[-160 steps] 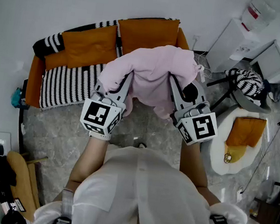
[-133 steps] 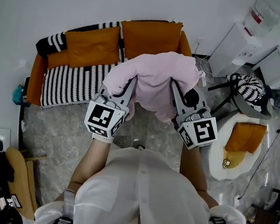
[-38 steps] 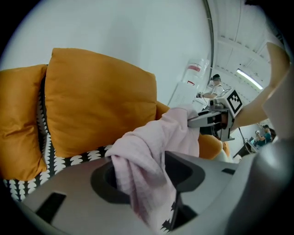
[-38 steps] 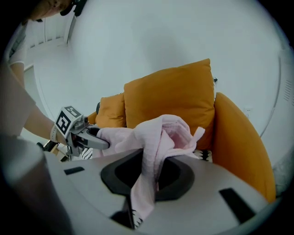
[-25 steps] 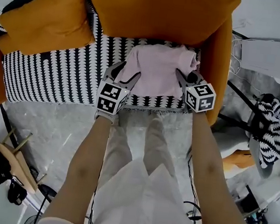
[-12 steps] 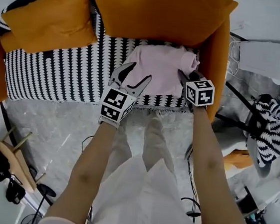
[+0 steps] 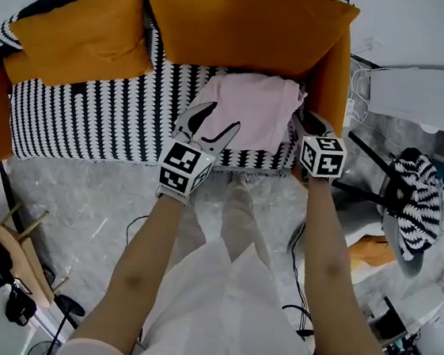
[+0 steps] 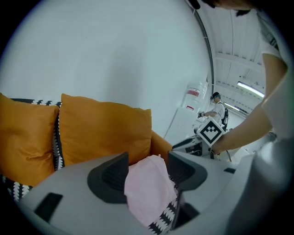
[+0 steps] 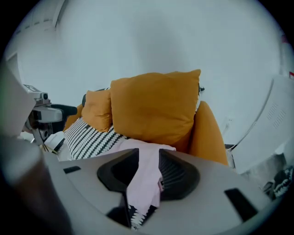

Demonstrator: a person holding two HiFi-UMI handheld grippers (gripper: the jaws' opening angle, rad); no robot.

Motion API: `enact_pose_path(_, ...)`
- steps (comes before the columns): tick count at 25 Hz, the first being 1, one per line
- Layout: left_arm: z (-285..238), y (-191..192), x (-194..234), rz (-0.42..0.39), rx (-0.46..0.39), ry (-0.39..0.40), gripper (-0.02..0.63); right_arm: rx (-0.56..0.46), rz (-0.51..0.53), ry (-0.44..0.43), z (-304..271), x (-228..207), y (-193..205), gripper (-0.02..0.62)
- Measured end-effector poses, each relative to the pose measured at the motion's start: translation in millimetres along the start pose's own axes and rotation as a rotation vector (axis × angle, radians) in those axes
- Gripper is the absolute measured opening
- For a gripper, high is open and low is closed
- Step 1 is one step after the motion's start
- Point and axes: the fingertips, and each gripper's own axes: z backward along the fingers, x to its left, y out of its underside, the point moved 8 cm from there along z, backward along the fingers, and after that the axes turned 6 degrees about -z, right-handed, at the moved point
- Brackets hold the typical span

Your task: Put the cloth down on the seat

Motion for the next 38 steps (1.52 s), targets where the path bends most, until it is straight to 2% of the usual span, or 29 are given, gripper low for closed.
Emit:
enact_pose_path(6,27.3,-36.4,-9.5,-0.027,-0.051,-0.015,0.255,-0.185,-0.032,-0.007,64.2,19.9,-26.7,0.143)
enact_pose_path(9,47.8,-65.1,-12.6,-0.055,-0.109,-0.021,0.228,-0.298,-0.042,-0.031,99.2,41.0,-46.2,0.134)
enact_pose_path(14,98.3,-112.9,-24.0,-0.103,-0.225,-0.047,0.112,-0.469,0.026,-0.073,166.6,81.9,-77.3,0.078)
enact_pose_path(20,160.5,-154.5,-35.5,-0.150,-0.328,-0.069,0.077,-0.616,0.104,-0.097,240.8,125.1,-107.8,0.032)
enact_pose_path(28,224.3,-182.6,-49.2,-0.219,-0.407,-0.073,0.029,-0.717,0.174,-0.134,308.1,176.3,-123.8,0.009)
enact_pose_path(38,266.4,-191.1,-64.7,-0.274,-0.445,-0.050,0.015,-0.774,0.254,-0.125,346.5,200.6,-136.4,0.006)
